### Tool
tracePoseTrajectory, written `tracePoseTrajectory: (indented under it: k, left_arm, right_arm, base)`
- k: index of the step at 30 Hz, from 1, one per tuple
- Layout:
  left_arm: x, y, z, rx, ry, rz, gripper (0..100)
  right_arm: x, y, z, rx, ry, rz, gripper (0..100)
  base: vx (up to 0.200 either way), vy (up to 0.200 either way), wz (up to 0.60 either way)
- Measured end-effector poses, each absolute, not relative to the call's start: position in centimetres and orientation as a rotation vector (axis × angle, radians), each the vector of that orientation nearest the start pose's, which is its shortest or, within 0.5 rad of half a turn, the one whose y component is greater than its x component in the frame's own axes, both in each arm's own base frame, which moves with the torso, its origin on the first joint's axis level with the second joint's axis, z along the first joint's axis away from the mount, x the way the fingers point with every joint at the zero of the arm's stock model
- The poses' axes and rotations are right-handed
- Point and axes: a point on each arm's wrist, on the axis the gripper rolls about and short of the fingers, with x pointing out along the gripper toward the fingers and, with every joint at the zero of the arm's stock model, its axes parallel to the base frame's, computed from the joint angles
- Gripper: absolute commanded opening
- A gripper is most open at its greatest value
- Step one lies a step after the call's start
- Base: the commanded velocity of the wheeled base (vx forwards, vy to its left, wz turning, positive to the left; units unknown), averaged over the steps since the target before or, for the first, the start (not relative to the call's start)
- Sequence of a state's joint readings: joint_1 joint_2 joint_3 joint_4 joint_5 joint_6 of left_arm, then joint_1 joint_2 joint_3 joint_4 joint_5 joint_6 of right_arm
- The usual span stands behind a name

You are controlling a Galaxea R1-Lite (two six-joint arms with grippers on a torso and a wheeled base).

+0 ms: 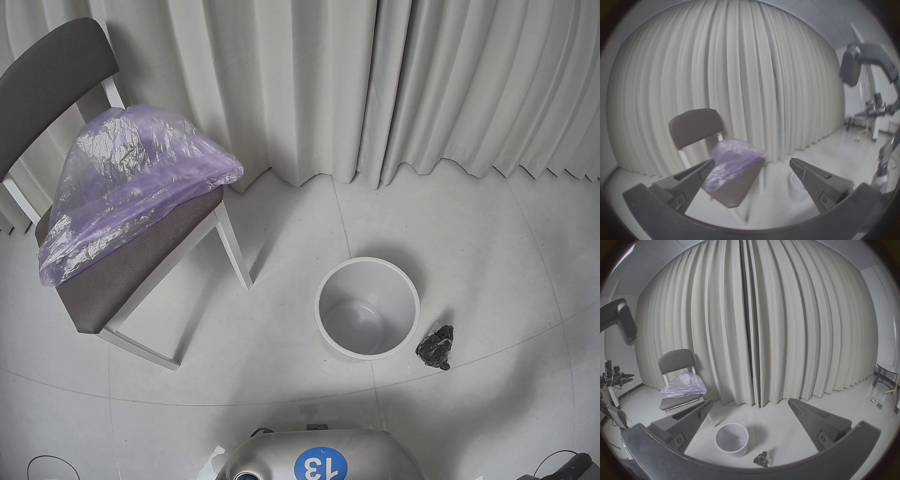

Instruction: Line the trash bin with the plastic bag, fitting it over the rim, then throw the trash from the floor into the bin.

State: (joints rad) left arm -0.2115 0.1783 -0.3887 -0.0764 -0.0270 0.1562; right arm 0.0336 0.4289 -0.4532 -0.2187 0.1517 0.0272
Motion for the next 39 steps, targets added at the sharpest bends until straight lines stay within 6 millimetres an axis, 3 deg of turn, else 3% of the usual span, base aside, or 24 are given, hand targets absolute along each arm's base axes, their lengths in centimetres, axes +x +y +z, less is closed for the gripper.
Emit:
tracePoseTrajectory:
  k: [4, 8, 13, 27, 39]
  left_arm:
    - [-2.4, 0.7, 20.8, 0.276, -0.203, -0.087, 100]
    - [-0.2, 0.4, 21.6, 0.381, -0.085, -0.022, 100]
    - [1.7, 0.1, 21.9, 0.459, 0.02, 0.021, 100]
    - [4.9, 0.7, 22.3, 0.707, 0.196, 0.191, 100]
    - [8.0, 1.2, 22.8, 0.74, 0.307, 0.221, 100]
  right_arm:
    - [3.1, 0.5, 25.4, 0.001, -0.212, 0.193, 100]
    - [5.7, 0.7, 25.6, -0.033, -0.157, 0.203, 100]
    - [7.6, 0.9, 25.4, -0.042, -0.12, 0.221, 100]
    - [8.9, 1.1, 25.5, -0.036, -0.091, 0.199, 100]
    - [9.8, 1.3, 25.7, 0.003, -0.074, 0.199, 100]
  base:
    - [0.0, 0.0, 0.0]
    - [0.0, 0.0, 0.0]
    - [0.0, 0.0, 0.0]
    - [0.0, 0.0, 0.0]
    - [0.0, 0.0, 0.0]
